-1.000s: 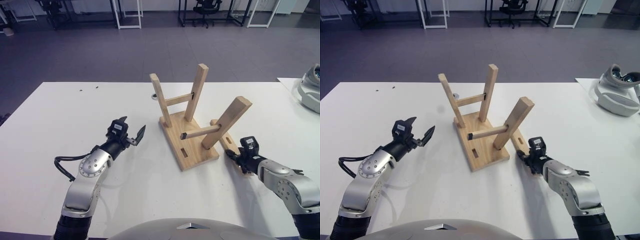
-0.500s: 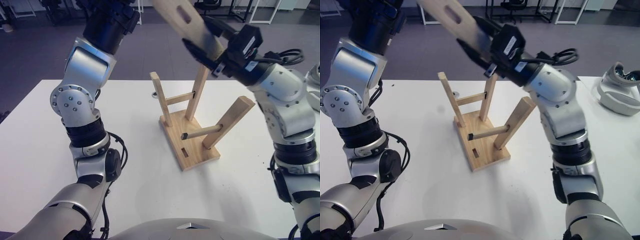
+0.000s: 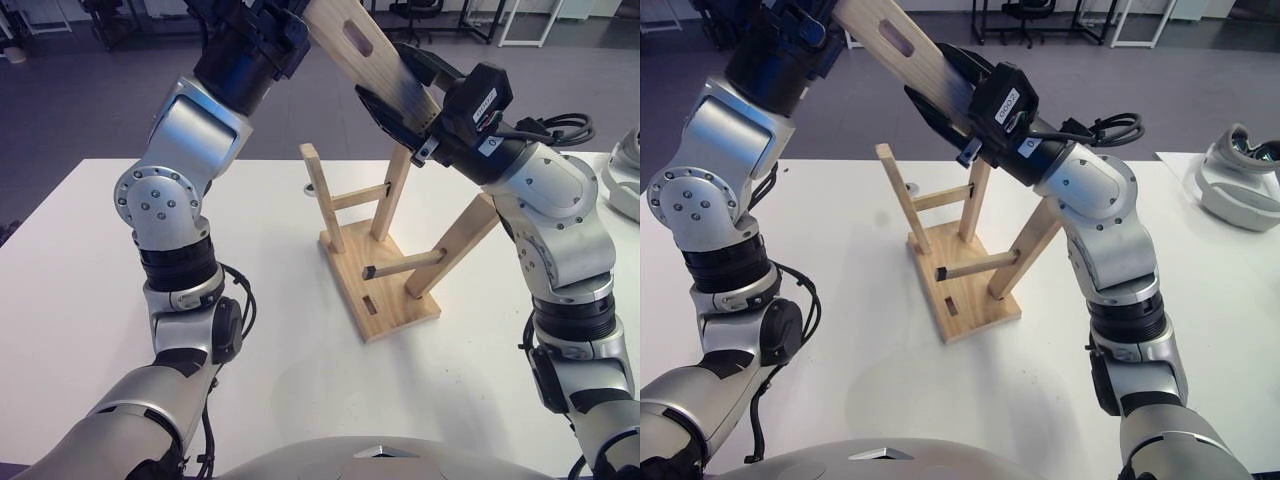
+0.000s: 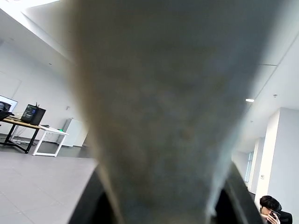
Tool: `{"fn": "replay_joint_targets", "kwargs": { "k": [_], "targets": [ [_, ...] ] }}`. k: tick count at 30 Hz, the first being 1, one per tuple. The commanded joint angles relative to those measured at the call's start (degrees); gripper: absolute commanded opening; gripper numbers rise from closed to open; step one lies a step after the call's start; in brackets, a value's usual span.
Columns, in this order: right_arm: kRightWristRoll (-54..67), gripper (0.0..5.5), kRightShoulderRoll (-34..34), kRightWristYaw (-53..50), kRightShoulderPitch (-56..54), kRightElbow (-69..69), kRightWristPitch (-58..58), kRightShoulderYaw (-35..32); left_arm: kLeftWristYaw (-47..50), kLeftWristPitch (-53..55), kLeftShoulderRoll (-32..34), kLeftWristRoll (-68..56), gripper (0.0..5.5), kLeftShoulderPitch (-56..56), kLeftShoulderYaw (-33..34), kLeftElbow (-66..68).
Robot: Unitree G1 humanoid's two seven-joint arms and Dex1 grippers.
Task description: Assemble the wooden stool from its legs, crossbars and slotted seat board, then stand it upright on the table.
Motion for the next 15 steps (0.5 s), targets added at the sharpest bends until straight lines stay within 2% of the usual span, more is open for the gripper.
{"fn": "replay_joint_targets", "kwargs": {
  "k": [1, 4, 7, 12, 13, 15],
  "targets": [
    [-0.6, 2.43, 0.4, 0.3, -0.5, -1.1, 0.5, -0.5, 0.3, 0.0, -0.4, 0.0, 1.03, -0.1, -0.4, -0.2],
    [-1.5, 2.97, 0.5, 0.5, -0.8, -0.7, 0.6, -0.1, 1.7, -0.3, 0.1, -0.4, 1.03, 0.5, 0.7, -0.5],
    [-1.5, 3.07, 0.1, -0.2, -1.0, -0.3, 1.0, -2.2, 4.0, 0.2, 3.1, -1.2, 1.03, 3.0, 3.8, -1.5],
    [6.3, 3.07, -5.1, -4.9, -0.9, 4.4, 9.6, -21.3, 3.3, 5.9, 16.1, -8.4, 1.02, 14.0, 13.6, -5.9],
    [6.2, 3.07, -7.8, -4.1, 1.4, 6.6, 11.3, -24.1, 2.7, 7.7, 18.2, -11.2, 1.02, 17.7, 14.7, -8.1],
    [4.3, 3.07, -12.1, 0.8, 13.2, 11.3, 12.8, -25.2, 1.8, 10.8, 21.8, -14.9, 1.02, 28.0, 16.7, -13.6]
  ]
}}
